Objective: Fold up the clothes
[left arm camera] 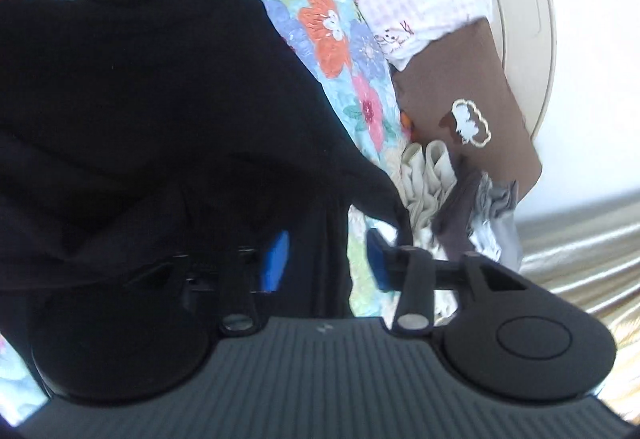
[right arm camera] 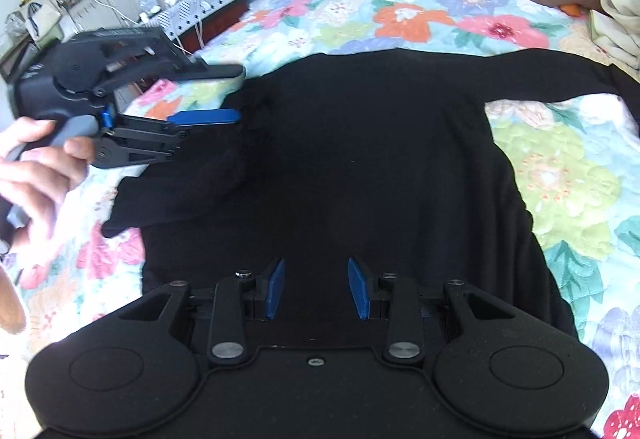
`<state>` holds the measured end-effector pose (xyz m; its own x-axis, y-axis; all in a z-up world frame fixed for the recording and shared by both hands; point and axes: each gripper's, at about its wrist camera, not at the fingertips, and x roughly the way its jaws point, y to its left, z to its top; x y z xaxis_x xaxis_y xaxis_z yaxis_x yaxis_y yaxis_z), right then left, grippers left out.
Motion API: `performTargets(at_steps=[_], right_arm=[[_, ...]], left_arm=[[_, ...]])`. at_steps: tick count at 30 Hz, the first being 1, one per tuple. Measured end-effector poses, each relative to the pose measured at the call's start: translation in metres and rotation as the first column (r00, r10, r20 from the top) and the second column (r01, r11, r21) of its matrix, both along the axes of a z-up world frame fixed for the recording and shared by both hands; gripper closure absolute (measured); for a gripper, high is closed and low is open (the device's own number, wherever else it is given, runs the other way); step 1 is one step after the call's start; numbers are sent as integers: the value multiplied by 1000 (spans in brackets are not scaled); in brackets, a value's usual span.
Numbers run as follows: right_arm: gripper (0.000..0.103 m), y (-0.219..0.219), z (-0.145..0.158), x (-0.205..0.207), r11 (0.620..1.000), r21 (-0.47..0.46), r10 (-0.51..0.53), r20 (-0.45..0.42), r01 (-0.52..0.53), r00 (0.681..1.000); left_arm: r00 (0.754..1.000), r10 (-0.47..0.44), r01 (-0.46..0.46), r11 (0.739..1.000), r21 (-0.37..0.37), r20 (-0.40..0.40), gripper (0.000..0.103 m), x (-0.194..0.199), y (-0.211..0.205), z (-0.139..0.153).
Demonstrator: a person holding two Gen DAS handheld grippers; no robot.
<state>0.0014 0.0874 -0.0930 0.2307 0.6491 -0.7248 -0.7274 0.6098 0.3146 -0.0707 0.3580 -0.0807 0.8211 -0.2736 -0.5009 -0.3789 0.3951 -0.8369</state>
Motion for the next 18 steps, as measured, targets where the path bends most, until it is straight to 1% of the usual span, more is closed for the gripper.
performTargets(at_steps=[1,2,3,4,5,6,8,9,10,12,13,14,15,16,18], right_arm=[[62,0,-2,-1,1000,-11,-1,0,1,1000],[63,-2,-5,-3,1000,-21,-1,-2,1,1000],[63,-3,-7,-4,1000,-31,-1,-5,1,1000],[63,-5,-10,-6,999,-42,-1,-8,0,1000],[63,-3,-12,-6,999,-54,2,-7,-3,1000],[63,1,-13,-4,998,-67,9,-2,-9,1000],[63,7,-11,-3,994,-106,39,16,-37,999],[63,11,-7,-2,989,-131,66,26,-62,997],[63,15,-2,1,981,-163,108,37,-100,994],[61,22,17,7,953,-238,211,69,-189,975],[59,28,30,10,934,-273,260,83,-229,962],[53,36,43,14,917,-299,302,91,-263,949],[47,44,54,21,906,-313,326,92,-284,941],[47,53,63,28,900,-322,340,94,-294,936],[46,70,70,40,899,-318,347,94,-302,933]], left_arm=[[1000,-16,16,999,51,-7,44,-4,-1,6],[999,-30,32,994,103,-16,42,-9,-1,11],[999,-38,44,986,160,-38,38,-16,-1,17],[997,-41,53,975,216,-60,37,-23,-1,23],[996,-22,45,961,271,-86,37,-34,1,27],[994,0,37,944,328,-110,37,-45,3,31],[987,66,8,891,453,-147,37,-76,9,35],[983,101,-9,865,501,-156,37,-92,13,34],[978,135,-31,850,526,-160,37,-107,17,30],[957,224,-120,885,450,-185,37,-136,33,14],[943,266,-165,896,412,-201,38,-150,41,6],[929,303,-210,905,370,-214,38,-163,49,-1],[926,317,-246,918,310,-204,38,-166,53,-3],[924,329,-275,926,260,-193,37,-168,57,-5],[930,331,-279,920,276,-161,36,-161,60,-1]])
